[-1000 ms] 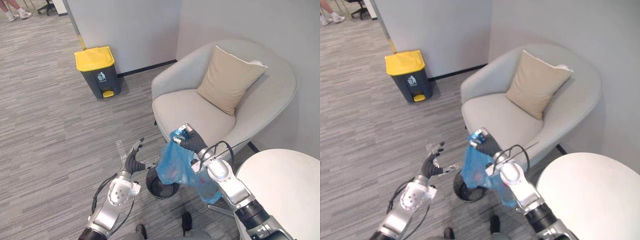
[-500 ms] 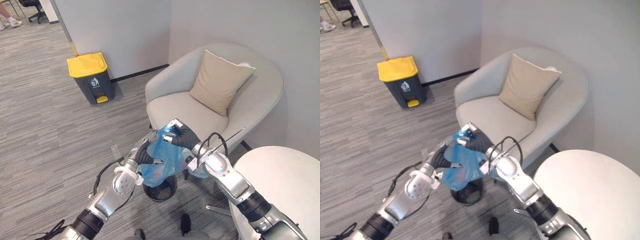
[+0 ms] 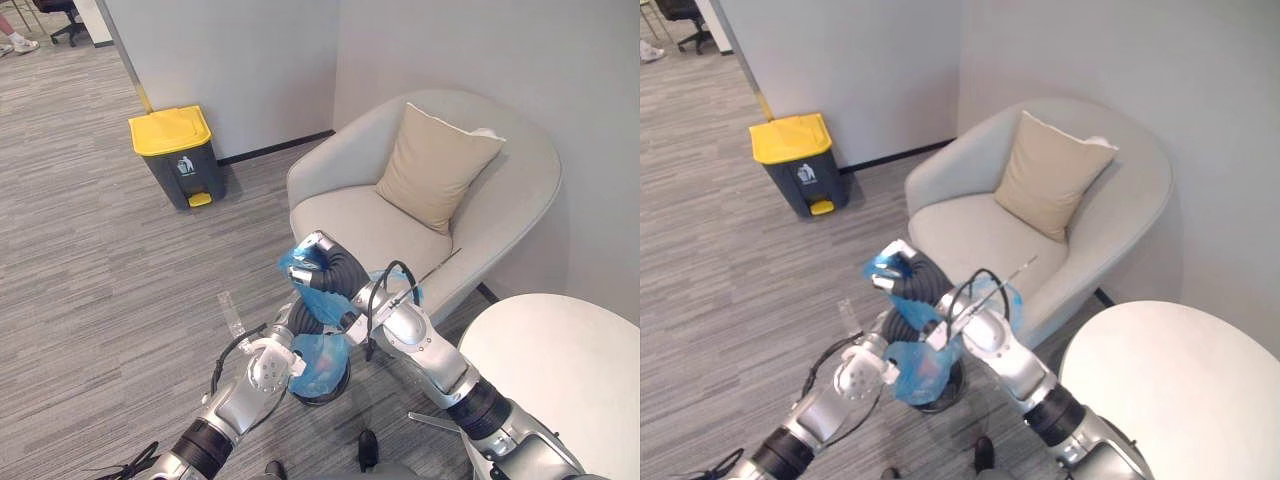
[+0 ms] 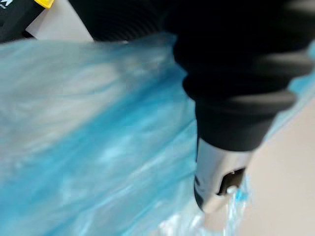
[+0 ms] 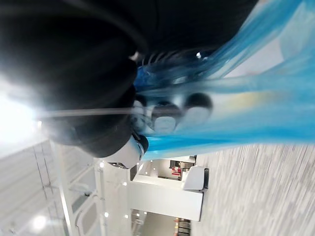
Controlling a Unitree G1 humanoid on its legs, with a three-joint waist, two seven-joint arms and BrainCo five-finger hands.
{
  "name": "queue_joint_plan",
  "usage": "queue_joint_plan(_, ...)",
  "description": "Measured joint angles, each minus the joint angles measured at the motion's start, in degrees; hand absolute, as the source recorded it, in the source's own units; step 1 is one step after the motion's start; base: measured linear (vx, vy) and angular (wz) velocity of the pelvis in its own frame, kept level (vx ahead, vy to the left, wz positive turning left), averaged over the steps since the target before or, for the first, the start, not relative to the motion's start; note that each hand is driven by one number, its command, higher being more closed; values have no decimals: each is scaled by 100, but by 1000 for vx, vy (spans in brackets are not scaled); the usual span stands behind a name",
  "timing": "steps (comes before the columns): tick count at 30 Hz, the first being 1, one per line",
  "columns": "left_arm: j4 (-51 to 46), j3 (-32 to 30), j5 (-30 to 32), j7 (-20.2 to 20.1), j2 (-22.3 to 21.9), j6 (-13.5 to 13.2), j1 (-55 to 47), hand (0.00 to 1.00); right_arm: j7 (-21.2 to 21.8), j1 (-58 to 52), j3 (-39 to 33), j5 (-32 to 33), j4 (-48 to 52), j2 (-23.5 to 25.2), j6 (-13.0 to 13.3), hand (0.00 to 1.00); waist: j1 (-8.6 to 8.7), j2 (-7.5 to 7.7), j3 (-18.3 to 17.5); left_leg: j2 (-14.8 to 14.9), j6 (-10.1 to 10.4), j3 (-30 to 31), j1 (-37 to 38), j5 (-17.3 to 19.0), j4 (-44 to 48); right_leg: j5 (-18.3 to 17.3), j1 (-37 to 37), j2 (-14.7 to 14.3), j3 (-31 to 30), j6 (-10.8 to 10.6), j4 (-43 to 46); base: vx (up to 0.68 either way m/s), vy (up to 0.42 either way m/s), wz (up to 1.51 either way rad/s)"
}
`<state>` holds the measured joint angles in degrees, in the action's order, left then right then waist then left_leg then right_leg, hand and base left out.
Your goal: Gather rubbish on tea table into small bin, then transfer packed bag to large trash can.
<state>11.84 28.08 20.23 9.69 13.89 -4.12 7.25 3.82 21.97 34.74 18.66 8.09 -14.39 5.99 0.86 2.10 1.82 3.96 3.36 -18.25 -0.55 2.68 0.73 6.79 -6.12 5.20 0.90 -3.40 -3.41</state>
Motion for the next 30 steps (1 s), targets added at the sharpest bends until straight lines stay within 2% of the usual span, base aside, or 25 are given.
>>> queue_joint_plan(3, 140, -5, 5, 127, -156, 57, -1, 0, -35, 12, 55, 27, -1, 116, -6, 100, 0, 1, 0, -2, 3, -10, 43, -31, -61, 0, 11, -7, -11, 0, 0, 0, 0, 0)
queue_joint_plan(4, 197, -12, 6, 157, -221, 76, 2, 100, -49, 34, 128, 69, -1, 119, -7, 100, 0, 5, -5, 0, 5, -12, 55, -39, -79, 0, 14, -12, -18, 0, 0, 0, 0, 0)
queue_joint_plan(12, 662, -157, -13, 621, -519, 220, 19, 100, -161, 56, 190, 293, -5, 346, -31, 100, 3, 32, -28, 20, 31, -44, 166, -144, -281, 0, 15, -50, -56, 0, 2, -6, -8, -2)
queue_joint_plan(19, 799, -568, -247, 732, -574, 239, -42, 100, -154, -67, -12, 387, -5, 495, 6, 100, 21, 71, -57, 29, 43, -155, 266, -165, -392, -1, 13, -86, -162, -1, 6, -9, -8, -8)
queue_joint_plan(20, 798, -649, -275, 751, -588, 238, -86, 100, -153, -143, -92, 382, -5, 545, 17, 0, 23, 71, -57, 28, 44, -155, 268, -165, -398, -1, 12, -87, -162, -2, 5, 0, 0, 0)
queue_joint_plan(23, 797, -767, -451, 756, -630, 245, -248, 100, -143, -424, -321, 352, -5, 540, 86, 0, 21, 72, -58, 25, 42, -147, 274, -168, -418, -2, 13, -86, -162, -4, 5, 0, 0, 0)
queue_joint_plan(30, 768, -1139, -682, 746, -681, 301, -522, 100, -238, -999, -881, -793, -80, 454, 204, 0, 22, 71, -60, 26, 32, -112, 282, -187, -452, -2, 23, -84, -155, -5, 6, -5, -5, 1)
